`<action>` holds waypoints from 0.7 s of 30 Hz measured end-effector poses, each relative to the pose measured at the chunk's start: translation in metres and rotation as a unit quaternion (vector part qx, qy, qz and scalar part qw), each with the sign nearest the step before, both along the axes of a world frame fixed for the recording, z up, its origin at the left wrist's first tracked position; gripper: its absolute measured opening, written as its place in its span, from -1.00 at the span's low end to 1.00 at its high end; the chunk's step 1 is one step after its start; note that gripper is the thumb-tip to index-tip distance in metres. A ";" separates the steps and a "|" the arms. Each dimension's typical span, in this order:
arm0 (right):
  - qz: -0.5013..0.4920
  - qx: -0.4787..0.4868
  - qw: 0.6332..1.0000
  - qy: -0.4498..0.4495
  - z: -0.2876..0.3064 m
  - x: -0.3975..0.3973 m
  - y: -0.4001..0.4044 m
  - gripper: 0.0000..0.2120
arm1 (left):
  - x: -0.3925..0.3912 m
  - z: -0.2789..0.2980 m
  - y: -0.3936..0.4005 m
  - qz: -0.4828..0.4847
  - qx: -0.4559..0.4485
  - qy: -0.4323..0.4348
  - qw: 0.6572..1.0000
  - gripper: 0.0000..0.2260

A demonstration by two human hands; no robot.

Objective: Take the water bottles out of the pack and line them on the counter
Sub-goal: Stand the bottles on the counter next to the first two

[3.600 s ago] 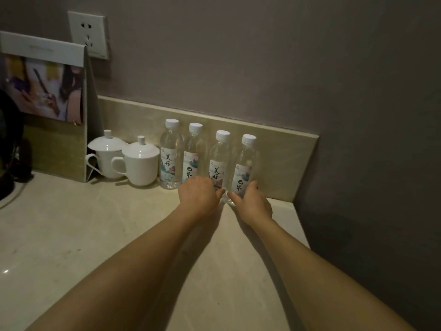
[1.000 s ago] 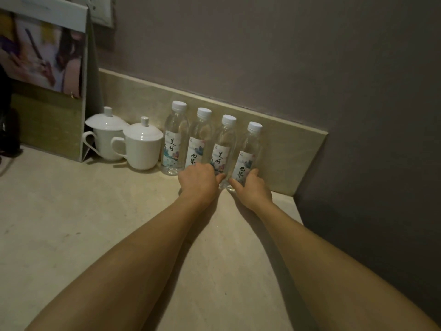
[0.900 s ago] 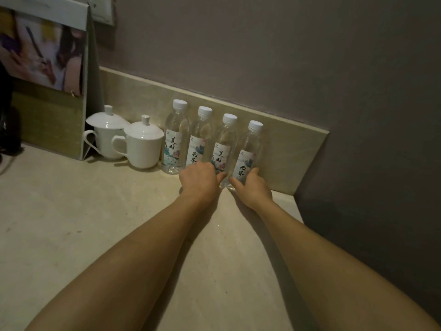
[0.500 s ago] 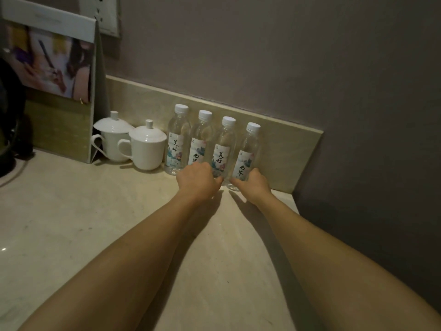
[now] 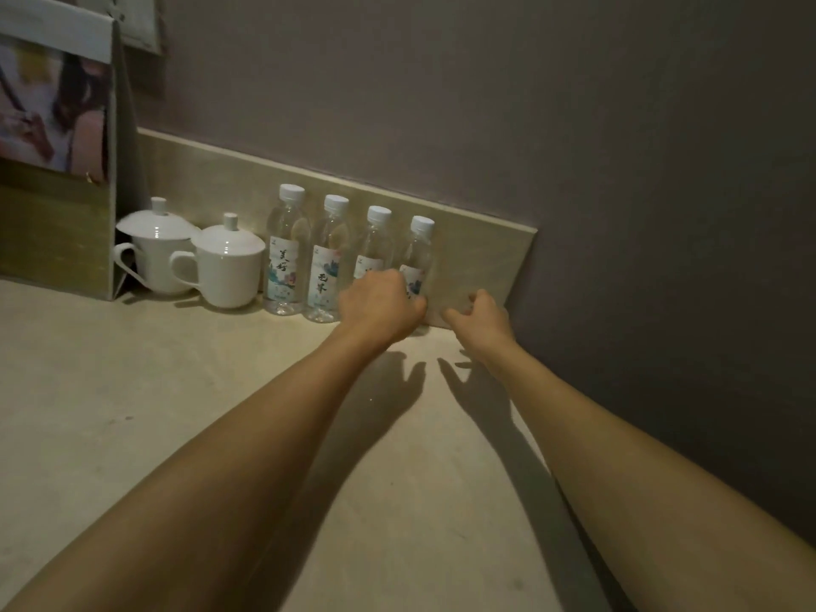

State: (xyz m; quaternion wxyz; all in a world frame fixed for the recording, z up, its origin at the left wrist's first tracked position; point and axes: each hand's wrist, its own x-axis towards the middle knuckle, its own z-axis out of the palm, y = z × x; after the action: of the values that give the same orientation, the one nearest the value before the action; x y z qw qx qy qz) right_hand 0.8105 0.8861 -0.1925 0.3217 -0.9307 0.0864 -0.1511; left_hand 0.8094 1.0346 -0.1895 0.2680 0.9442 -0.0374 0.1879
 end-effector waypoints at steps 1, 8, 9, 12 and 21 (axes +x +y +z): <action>-0.004 0.005 1.000 -0.009 0.004 -0.004 -0.008 -0.48 | -0.004 0.003 -0.007 -0.011 -0.005 -0.003 1.000 -0.66; -0.013 0.021 0.997 -0.069 0.035 -0.044 -0.069 -0.64 | -0.028 0.036 -0.069 -0.061 -0.005 -0.028 0.998 -0.62; -0.015 0.020 0.997 -0.079 0.039 -0.052 -0.081 -0.67 | -0.033 0.040 -0.081 -0.071 -0.006 -0.027 0.997 -0.63; -0.019 0.028 0.995 -0.095 0.043 -0.075 -0.125 -0.80 | -0.054 0.049 -0.124 -0.100 -0.001 -0.015 0.995 -0.64; -0.026 0.083 0.986 -0.139 0.043 -0.166 -0.281 -0.92 | -0.138 0.057 -0.286 -0.160 -0.003 0.005 0.987 -0.69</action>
State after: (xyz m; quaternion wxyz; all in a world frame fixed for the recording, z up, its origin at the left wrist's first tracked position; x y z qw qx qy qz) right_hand 0.6448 0.6054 -0.1494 0.4028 -0.8680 0.0777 -0.2799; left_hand 0.6714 0.7486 -0.1329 0.2978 0.9261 -0.1859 0.1383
